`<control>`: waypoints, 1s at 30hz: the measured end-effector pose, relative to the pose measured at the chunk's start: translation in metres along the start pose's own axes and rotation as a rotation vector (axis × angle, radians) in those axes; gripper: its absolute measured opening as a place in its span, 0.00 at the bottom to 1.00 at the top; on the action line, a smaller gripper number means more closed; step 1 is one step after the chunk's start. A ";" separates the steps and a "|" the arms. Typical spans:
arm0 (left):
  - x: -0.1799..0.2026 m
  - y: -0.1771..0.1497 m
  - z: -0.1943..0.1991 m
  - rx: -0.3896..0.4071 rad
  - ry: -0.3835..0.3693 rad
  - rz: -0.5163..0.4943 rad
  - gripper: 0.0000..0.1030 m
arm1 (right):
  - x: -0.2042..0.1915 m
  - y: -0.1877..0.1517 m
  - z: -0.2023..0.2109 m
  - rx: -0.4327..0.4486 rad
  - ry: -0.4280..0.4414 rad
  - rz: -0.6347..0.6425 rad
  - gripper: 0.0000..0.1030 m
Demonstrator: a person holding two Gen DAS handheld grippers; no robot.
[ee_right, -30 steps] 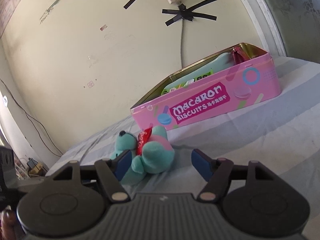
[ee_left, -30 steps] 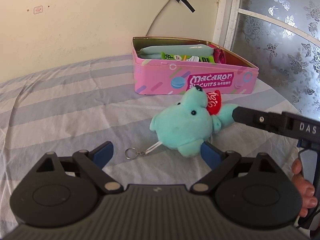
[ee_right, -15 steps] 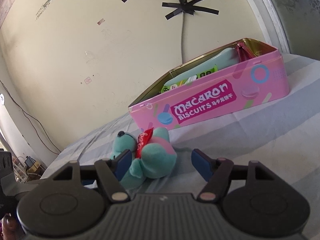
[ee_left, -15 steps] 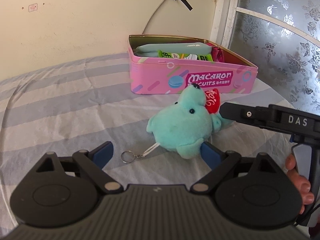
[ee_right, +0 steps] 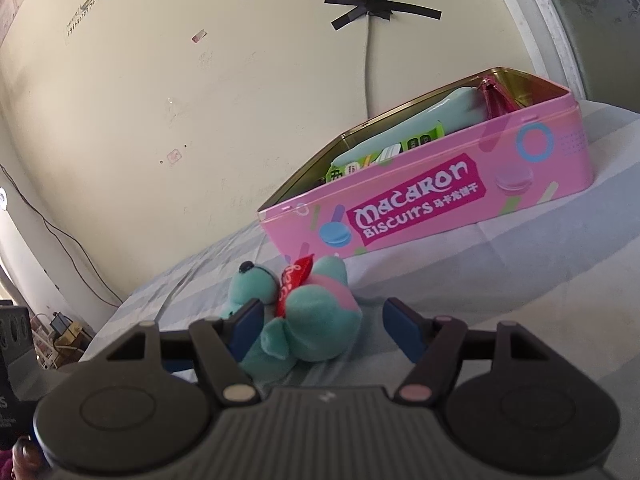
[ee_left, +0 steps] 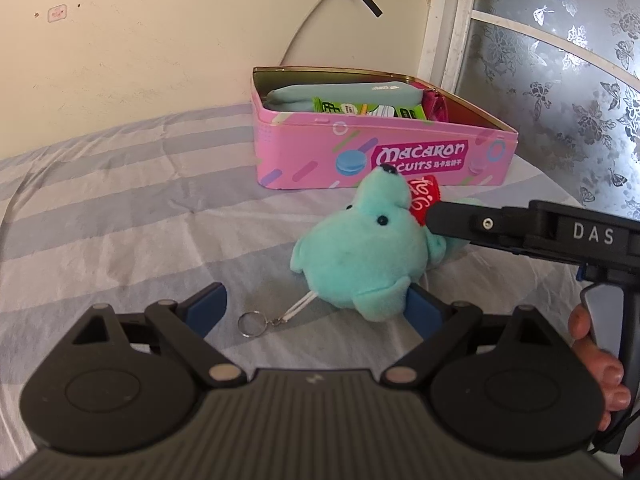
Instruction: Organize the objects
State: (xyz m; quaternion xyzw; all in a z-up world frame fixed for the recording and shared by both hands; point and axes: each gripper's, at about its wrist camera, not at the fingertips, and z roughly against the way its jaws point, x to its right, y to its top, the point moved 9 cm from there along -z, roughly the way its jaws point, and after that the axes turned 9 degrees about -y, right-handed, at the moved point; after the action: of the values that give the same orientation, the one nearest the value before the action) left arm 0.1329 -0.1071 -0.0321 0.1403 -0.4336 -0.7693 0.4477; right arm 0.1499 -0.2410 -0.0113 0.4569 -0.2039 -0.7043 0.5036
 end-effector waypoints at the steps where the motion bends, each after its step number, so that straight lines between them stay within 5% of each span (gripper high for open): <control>1: 0.000 0.001 0.000 0.001 -0.002 -0.003 0.93 | -0.001 0.000 0.000 0.001 0.000 0.002 0.66; 14: -0.001 0.006 -0.011 0.007 -0.049 -0.021 0.92 | -0.006 0.002 -0.008 -0.020 -0.005 0.006 0.64; 19: 0.003 0.005 -0.011 0.016 -0.124 -0.045 0.64 | -0.014 -0.003 -0.013 -0.048 0.040 0.009 0.43; 21: 0.006 0.011 -0.007 0.028 -0.134 -0.066 0.61 | -0.019 0.001 -0.010 -0.045 0.058 0.009 0.38; 30: 0.017 0.098 0.010 0.199 -0.094 -0.191 0.61 | -0.046 0.075 0.014 0.177 0.088 0.108 0.36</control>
State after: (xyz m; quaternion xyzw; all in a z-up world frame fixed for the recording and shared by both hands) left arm 0.1729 -0.1371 0.0547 0.1886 -0.5131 -0.7671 0.3358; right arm 0.1807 -0.2332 0.0718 0.5184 -0.2675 -0.6347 0.5068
